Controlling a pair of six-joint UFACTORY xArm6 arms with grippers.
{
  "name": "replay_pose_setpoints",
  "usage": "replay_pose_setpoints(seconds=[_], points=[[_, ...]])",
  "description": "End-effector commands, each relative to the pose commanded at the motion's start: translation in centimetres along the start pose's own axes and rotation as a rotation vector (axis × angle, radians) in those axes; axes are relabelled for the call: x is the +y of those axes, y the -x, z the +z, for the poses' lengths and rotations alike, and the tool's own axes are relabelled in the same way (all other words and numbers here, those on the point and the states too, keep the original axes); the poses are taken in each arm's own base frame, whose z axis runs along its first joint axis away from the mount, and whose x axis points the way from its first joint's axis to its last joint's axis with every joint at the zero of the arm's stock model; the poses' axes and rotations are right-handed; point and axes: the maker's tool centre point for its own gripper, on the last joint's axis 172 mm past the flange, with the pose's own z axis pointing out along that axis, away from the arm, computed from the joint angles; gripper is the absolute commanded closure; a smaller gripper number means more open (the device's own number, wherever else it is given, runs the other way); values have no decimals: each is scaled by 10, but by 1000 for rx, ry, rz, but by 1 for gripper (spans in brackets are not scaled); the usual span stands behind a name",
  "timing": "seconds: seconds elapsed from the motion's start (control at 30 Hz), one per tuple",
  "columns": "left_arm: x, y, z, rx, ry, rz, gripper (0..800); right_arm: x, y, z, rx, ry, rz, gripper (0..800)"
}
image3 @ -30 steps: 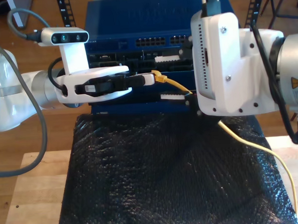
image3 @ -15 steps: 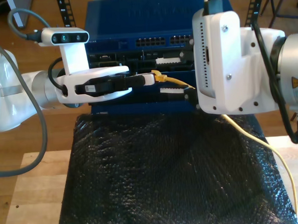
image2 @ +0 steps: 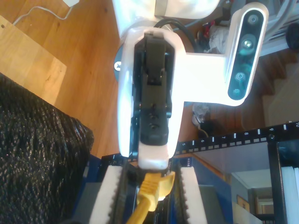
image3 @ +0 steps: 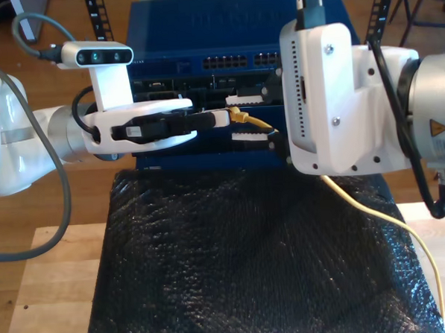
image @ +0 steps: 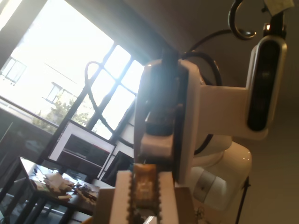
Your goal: Grab the cable and plug it in
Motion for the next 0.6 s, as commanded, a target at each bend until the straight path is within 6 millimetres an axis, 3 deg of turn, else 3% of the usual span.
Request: replay_pose_setpoints(seconds=[0.6], points=[[4, -5, 1, 12, 16, 11, 798, 1, 1, 0, -2, 2, -1, 550]])
